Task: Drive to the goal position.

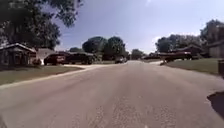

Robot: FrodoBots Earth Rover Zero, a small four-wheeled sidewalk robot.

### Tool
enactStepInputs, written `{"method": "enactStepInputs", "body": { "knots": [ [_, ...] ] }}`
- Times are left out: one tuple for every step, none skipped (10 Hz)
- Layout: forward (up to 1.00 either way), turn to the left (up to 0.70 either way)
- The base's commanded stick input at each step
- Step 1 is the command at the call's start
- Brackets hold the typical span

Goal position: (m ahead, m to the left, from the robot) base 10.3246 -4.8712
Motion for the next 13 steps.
{"method": "enactStepInputs", "body": {
  "knots": [
    [0.7,0.0],
    [0.7,0.0],
    [0.7,0.0],
    [0.7,0.0],
    [0.7,0.0],
    [0.7,0.0],
    [0.7,0.0],
    [0.7,0.0],
    [0.7,0.0],
    [0.7,0.0],
    [0.7,0.0],
    [0.7,0.0],
    [0.7,0.0]
  ]
}}
